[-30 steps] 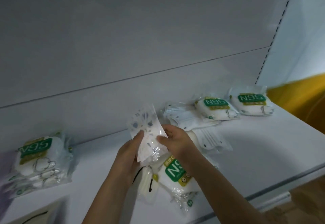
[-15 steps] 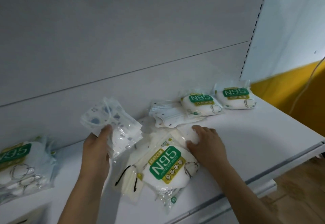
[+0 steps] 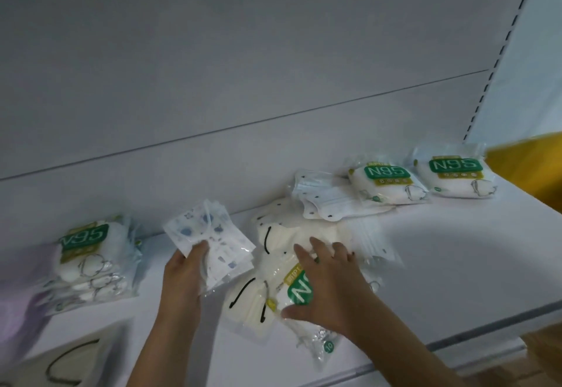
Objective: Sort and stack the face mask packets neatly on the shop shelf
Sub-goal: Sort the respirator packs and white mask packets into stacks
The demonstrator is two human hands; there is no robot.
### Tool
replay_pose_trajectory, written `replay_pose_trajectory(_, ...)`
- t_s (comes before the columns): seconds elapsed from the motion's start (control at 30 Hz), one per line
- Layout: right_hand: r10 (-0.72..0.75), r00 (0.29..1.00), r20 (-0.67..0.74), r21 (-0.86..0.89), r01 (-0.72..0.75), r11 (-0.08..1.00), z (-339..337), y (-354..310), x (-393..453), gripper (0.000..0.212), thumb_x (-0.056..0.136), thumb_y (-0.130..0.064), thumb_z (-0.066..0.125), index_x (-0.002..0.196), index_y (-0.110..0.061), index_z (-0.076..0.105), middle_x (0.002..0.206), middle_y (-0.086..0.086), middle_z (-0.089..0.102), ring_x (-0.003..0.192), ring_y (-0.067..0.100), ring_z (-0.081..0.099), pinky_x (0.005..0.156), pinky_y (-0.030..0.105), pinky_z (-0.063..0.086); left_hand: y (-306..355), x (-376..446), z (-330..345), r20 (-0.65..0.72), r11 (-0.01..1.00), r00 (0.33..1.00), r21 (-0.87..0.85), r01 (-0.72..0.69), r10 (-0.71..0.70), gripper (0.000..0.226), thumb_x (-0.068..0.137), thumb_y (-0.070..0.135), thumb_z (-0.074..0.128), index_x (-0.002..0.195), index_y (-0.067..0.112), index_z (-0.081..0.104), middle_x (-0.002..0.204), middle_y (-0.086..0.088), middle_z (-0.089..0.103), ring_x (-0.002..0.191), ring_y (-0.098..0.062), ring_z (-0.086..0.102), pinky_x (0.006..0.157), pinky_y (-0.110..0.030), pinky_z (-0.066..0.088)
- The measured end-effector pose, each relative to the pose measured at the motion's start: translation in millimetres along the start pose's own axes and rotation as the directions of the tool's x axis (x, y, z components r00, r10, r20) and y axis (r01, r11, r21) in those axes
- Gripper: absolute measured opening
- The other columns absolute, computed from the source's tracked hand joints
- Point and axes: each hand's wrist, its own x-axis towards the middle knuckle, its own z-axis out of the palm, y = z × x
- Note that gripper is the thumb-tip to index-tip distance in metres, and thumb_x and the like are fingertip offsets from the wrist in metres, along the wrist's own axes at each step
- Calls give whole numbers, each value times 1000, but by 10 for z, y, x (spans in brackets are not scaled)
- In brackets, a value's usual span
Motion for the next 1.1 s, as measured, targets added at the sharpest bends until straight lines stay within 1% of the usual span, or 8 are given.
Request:
replay_pose_trajectory(0.13,-104,977,-188,-93,88,992,94,-134,20,95,74,-65,64,152,-28,24,151,4,32,131,33,37,108,48,31,55,-63,-144,-72,999,997,-31,-38,35,16,96,17,61,109,13,68,105,-6,75,94,-22,72,84,-35,53)
replay_pose_trajectory(0.27,-144,899,-413,-40,140,989,83,-192,174,84,50,-65,75,122,-24,63,105,0,60,87,25,60,71,39,49,275,-147,-264,-128,987,985,-99,-126,113,5,98,16,59,96,17,64,94,4,70,91,-13,66,84,-28,48)
replay_pose_trajectory(0.37,-41,826,-563,118,130,984,-137,-198,321,72,65,-68,66,124,-26,62,115,0,58,96,24,57,78,39,49,377,-169,-347,-129,980,977,-79,-183,172,12,99,10,56,94,20,61,85,12,68,86,-6,65,76,-20,49)
replay_pose_trajectory(0.5,268,856,-442,605,63,794,-541,-153,693,76,77,-64,68,138,-23,50,134,6,46,120,27,49,105,43,42,392,-183,-422,-136,978,975,-85,-189,177,7,98,20,58,93,19,63,91,3,68,87,-14,65,83,-32,48)
replay_pose_trajectory(0.63,104,994,-41,855,-19,518,-665,-345,998,89,84,-79,39,155,-26,24,159,2,30,144,25,33,117,47,29,354,-183,-484,-154,969,965,-93,-227,211,8,98,23,57,94,16,56,90,-4,52,83,-18,50,79,-36,42)
replay_pose_trajectory(0.77,-82,990,-117,503,131,854,-424,-192,832,90,85,-73,49,157,-29,17,161,-5,26,146,15,27,119,32,21,326,-123,-534,-126,972,974,-118,-204,189,14,96,26,60,87,18,52,79,1,54,73,-17,51,75,-32,40)
replay_pose_trajectory(0.97,-398,915,66,72,393,917,158,166,611,97,77,-63,71,155,-35,22,163,-11,13,151,12,3,122,31,-3,104,-125,-390,-78,988,991,-104,-112,105,11,100,17,56,103,14,67,98,-1,76,89,-11,72,77,-27,52)
replay_pose_trajectory(1.1,-508,848,-151,73,522,850,249,64,709,36,82,-43,63,115,-31,72,123,-8,66,121,14,57,115,33,29,39,-63,-367,-22,996,999,-84,-41,40,14,100,17,57,108,17,69,103,-5,77,98,-24,73,93,-43,54)
